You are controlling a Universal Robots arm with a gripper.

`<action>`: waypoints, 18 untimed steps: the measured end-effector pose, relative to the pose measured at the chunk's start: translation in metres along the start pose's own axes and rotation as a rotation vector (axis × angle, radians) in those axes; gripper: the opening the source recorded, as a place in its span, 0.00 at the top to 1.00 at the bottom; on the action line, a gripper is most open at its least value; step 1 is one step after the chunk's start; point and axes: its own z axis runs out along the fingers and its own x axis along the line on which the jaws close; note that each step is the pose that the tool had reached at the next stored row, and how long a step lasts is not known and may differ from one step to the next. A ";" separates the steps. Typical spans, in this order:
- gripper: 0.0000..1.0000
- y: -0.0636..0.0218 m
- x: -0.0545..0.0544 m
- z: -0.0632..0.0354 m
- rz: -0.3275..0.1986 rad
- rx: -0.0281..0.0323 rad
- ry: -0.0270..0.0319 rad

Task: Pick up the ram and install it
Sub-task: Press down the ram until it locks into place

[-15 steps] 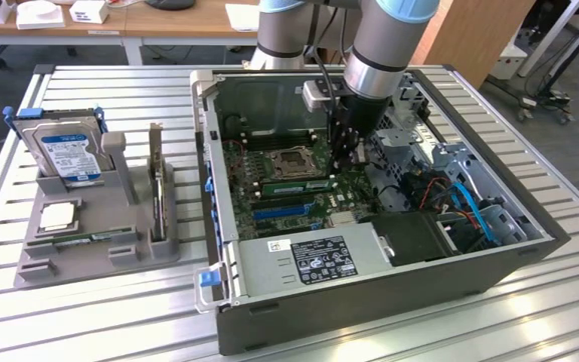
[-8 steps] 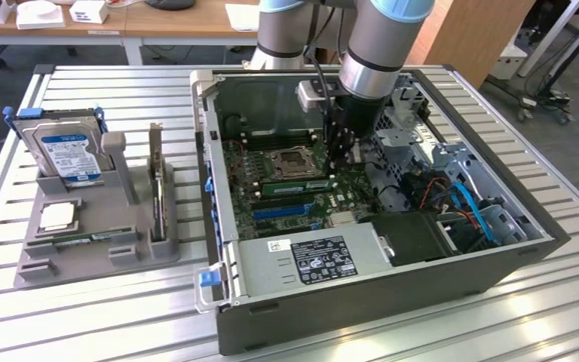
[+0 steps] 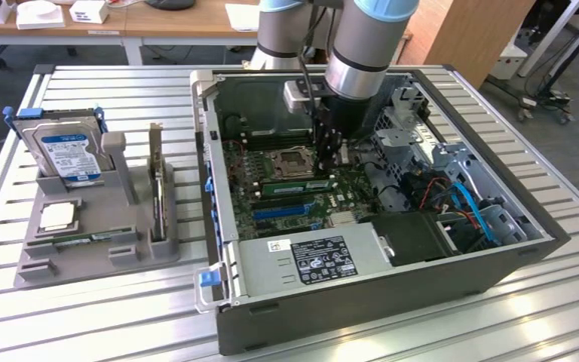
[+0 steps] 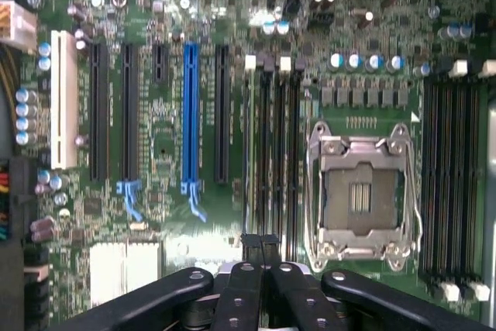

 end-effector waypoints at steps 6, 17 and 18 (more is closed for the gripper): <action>0.90 0.0140 0.000 0.0006 0.000 0.0001 0.0000; 0.90 0.0350 0.000 0.0015 0.000 0.0001 -0.0001; 0.90 0.0370 0.000 0.0016 0.000 0.0001 0.0000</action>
